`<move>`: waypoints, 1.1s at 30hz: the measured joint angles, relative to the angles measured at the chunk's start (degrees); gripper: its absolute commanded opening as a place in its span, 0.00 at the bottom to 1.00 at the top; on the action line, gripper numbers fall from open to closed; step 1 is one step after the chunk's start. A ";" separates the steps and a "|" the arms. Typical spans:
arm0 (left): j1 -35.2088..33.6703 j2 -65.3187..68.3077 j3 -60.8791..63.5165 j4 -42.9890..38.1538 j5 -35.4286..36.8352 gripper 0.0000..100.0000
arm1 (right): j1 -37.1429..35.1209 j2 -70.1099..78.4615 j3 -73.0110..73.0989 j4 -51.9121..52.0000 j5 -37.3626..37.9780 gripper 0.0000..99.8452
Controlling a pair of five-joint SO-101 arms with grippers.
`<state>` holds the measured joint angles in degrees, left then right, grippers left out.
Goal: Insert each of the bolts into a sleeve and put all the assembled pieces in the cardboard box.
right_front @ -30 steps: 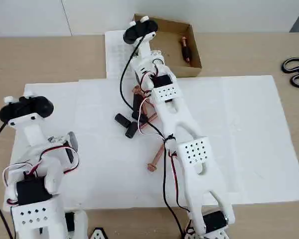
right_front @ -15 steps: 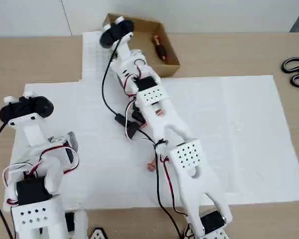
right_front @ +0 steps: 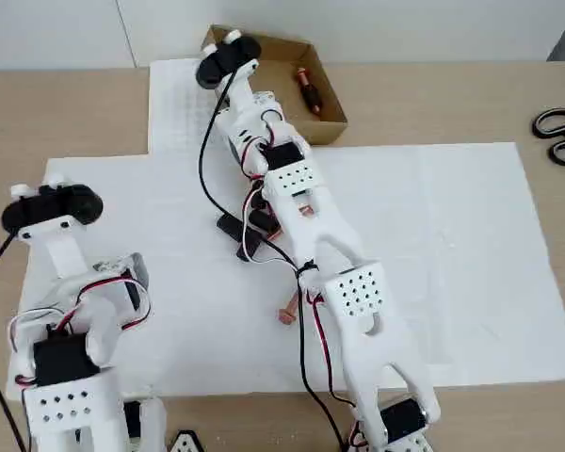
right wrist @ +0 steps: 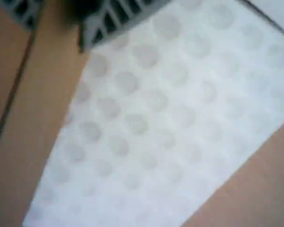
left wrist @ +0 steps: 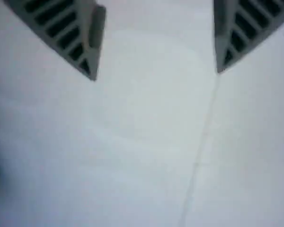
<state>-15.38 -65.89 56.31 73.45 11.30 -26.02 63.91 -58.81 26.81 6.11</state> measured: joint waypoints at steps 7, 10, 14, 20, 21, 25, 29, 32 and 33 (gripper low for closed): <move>0.00 0.00 0.79 0.00 0.00 0.16 | 2.02 0.00 0.00 0.00 0.00 0.00; 0.00 0.00 0.79 0.00 0.00 0.16 | 2.20 0.00 0.00 0.00 0.00 0.01; 0.00 0.00 0.79 0.00 0.00 0.16 | 2.20 0.00 0.00 0.00 0.00 0.12; 0.00 0.00 0.79 -0.44 0.00 0.16 | 2.55 -0.09 -0.09 -0.09 0.09 0.25; 0.00 0.00 0.79 -0.88 0.00 0.16 | 2.55 -0.09 -0.09 -0.09 0.09 0.25; 0.00 -1.14 0.26 -2.11 0.00 0.16 | 2.73 -0.88 -0.09 0.26 0.09 0.25; 0.00 -6.33 -1.93 -2.37 -0.18 0.16 | 3.08 -7.03 -0.09 5.98 0.09 0.25; 0.00 -12.22 -2.73 -2.55 -2.64 0.16 | 3.08 -13.63 -0.09 10.11 0.09 0.25; 0.00 -14.42 -2.73 -2.99 -3.25 0.16 | 3.08 -15.65 -0.09 11.16 0.09 0.25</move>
<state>-15.38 -80.31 53.58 70.46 8.04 -22.95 48.26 -58.90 37.98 6.20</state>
